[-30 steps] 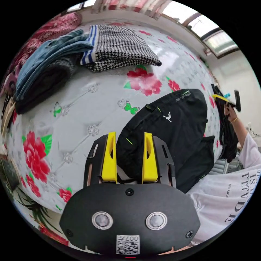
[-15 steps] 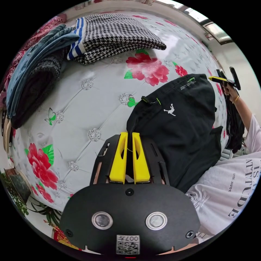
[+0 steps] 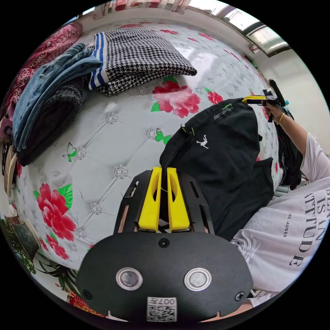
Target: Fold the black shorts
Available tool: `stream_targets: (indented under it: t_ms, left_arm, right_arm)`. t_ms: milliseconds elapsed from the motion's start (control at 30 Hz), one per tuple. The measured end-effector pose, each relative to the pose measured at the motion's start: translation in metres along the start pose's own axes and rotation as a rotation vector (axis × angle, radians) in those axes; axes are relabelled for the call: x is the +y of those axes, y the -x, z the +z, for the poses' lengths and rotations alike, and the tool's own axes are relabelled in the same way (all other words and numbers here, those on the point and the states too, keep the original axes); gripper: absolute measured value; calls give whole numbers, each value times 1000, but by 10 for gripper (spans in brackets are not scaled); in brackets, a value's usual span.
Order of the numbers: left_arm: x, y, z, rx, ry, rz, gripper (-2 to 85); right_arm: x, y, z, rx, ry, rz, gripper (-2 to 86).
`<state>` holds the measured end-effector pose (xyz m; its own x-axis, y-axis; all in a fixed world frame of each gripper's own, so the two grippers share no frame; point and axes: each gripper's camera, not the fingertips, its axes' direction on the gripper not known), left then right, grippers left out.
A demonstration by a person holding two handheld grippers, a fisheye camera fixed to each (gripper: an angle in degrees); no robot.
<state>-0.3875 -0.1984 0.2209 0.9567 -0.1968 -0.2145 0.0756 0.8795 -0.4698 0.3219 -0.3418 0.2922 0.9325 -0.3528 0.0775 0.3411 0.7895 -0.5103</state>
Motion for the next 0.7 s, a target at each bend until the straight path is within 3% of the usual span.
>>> stream_targets:
  t_ms: [100, 267, 333, 533, 700]
  left_arm:
    - [1, 4, -2, -3, -9, 1, 0]
    - [17, 5, -24, 18, -76, 5, 0]
    - [30, 1, -42, 24, -127, 23, 0]
    - [105, -36, -113, 69, -329, 191, 1]
    - [191, -82, -122, 63, -328, 335, 1]
  right_arm:
    - [6, 9, -5, 17, 43, -72, 23]
    - [51, 0, -92, -89, -220, -71, 5]
    - [94, 0, -148, -135, -358, -97, 2]
    - [235, 30, -238, -62, -492, -145, 1]
    - [355, 64, -233, -72, -478, -46, 1]
